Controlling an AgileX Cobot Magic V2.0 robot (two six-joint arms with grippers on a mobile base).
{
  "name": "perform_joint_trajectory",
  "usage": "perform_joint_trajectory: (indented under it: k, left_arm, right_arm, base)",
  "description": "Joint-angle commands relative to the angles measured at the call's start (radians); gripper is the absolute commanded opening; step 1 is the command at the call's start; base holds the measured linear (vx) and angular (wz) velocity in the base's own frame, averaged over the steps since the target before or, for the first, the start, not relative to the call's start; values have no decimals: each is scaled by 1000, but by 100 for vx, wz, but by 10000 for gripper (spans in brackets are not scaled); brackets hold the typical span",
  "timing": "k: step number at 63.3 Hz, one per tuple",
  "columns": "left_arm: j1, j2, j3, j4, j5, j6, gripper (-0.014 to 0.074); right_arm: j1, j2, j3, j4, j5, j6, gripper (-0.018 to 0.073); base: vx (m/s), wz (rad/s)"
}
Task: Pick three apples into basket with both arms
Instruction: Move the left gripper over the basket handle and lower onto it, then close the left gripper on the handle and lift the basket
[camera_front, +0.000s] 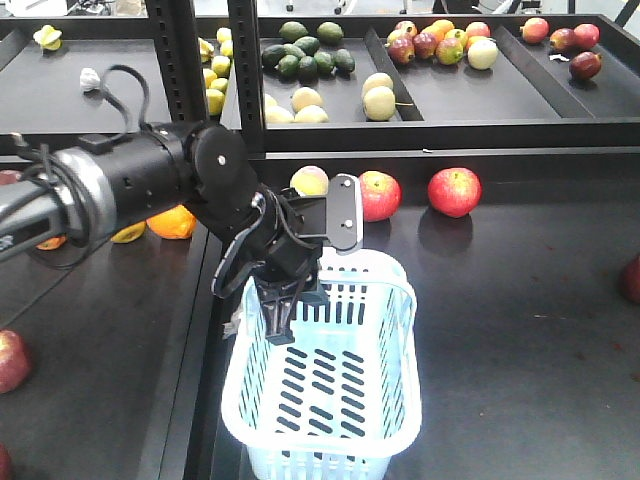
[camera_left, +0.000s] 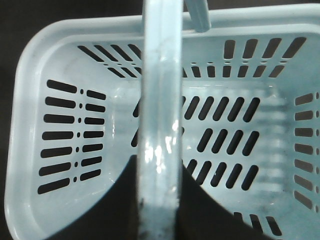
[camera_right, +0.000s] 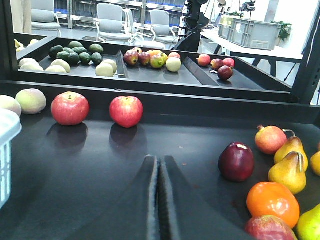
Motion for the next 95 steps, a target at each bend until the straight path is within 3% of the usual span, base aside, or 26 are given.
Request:
perform_joint_trajectory:
  k: [1,44,95]
  left_arm:
    - [-3,-96,-36,-34,-11,-2,-8]
    - [-3,-380,-33,-31,273,-142,-8]
    - [-3,-437,-33,-34,295,-159,-8]
  right_arm:
    - [-3,-17,11,-2,-76,-3,-9]
    - [-3,-17,11,-2,-76,-3,-9]
    - [-3,-17,11,-2,-76,-3,-9]
  base:
    - [0,0]
    - [0,0]
    - [0,0]
